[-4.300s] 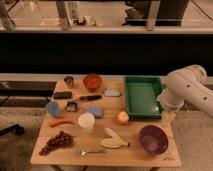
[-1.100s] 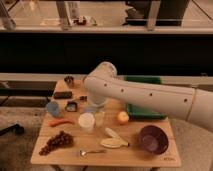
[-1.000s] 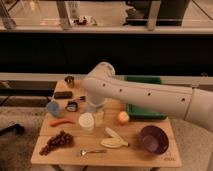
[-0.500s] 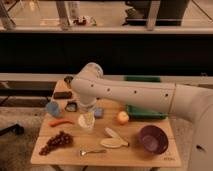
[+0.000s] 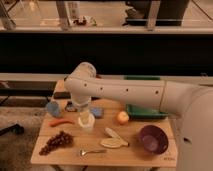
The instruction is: Place eraser in plastic cup
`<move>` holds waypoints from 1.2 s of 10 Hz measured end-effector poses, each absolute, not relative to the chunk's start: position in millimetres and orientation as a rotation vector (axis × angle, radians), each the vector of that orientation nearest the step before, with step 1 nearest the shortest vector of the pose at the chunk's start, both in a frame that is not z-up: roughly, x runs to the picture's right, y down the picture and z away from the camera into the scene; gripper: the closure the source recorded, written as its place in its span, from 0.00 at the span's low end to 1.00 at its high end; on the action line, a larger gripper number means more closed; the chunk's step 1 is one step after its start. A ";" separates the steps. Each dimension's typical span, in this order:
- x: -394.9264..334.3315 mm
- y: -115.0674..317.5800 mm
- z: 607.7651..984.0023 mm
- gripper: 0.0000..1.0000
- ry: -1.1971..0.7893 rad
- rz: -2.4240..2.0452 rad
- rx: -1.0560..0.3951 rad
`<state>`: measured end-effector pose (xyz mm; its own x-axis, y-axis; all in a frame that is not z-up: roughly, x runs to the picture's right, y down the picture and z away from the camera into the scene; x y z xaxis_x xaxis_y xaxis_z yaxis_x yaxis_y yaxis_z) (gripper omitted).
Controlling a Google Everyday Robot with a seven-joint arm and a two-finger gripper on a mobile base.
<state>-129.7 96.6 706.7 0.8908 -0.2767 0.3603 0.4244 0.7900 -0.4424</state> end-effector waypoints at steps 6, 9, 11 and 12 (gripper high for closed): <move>-183.3 56.5 717.9 0.20 -0.295 -0.377 -0.524; -194.5 39.3 744.0 0.20 -0.356 -0.412 -0.478; -201.8 36.9 754.9 0.20 -0.389 -0.429 -0.463; -207.3 34.7 762.1 0.20 -0.402 -0.438 -0.460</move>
<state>-207.3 34.7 762.1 0.8316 -0.3098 0.4610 0.4860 0.8076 -0.3340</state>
